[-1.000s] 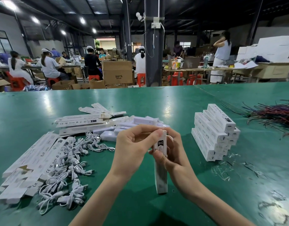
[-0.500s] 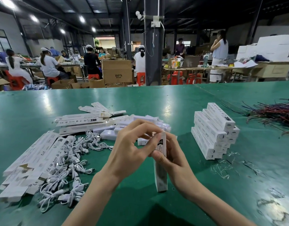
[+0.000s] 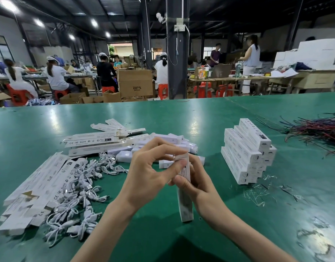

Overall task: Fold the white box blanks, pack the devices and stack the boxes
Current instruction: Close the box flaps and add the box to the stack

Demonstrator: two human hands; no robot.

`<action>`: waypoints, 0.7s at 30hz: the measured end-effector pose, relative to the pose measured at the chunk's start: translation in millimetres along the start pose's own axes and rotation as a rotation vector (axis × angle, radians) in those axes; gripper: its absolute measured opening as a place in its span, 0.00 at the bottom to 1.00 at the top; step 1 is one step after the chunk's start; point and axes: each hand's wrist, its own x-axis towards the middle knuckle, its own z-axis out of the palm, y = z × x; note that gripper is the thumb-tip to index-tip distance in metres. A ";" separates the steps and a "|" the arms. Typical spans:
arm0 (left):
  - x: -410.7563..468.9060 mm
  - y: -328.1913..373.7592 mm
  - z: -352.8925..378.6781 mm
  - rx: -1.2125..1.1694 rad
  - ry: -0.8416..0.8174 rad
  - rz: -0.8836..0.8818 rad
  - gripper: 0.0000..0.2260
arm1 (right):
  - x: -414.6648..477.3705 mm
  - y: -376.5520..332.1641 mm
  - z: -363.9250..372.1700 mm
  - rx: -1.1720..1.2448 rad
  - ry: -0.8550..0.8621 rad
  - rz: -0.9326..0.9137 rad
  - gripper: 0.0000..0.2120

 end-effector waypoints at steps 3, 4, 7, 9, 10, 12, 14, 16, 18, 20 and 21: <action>0.7 -0.7 -1.1 -0.011 0.001 0.016 0.08 | -1.0 0.3 0.0 -0.015 0.008 0.009 0.18; 0.9 -0.9 -1.5 -0.011 0.001 0.018 0.07 | -1.0 0.7 0.0 -0.021 0.010 0.013 0.18; 1.8 -1.8 -2.8 0.031 -0.004 0.027 0.06 | -1.4 1.5 -0.4 -0.038 0.009 0.038 0.20; 2.5 -2.2 -3.5 0.084 0.002 0.050 0.05 | -2.0 2.8 -0.5 -0.060 0.007 0.052 0.21; 2.8 -2.3 -3.8 0.095 0.004 0.058 0.05 | -2.1 3.8 -0.3 -0.068 0.008 0.057 0.20; 2.9 -2.4 -4.5 0.084 -0.004 0.061 0.05 | -2.2 4.7 0.2 -0.074 0.012 0.058 0.20; 3.2 -2.5 -6.2 0.069 -0.022 0.050 0.06 | -2.5 5.2 1.1 -0.073 0.016 0.056 0.20; 4.1 -1.9 -7.9 0.058 -0.043 0.021 0.06 | -2.9 5.6 0.9 -0.071 0.025 0.064 0.20; 5.3 -1.3 -8.8 0.067 -0.054 0.015 0.06 | -3.6 5.8 0.2 -0.066 0.025 0.064 0.20; 5.8 -1.2 -8.0 0.087 -0.044 0.042 0.04 | -4.1 6.0 0.0 -0.064 0.008 0.055 0.20; 5.6 -1.3 -7.3 0.077 -0.041 0.042 0.03 | -4.4 5.9 -0.2 -0.065 0.001 0.051 0.19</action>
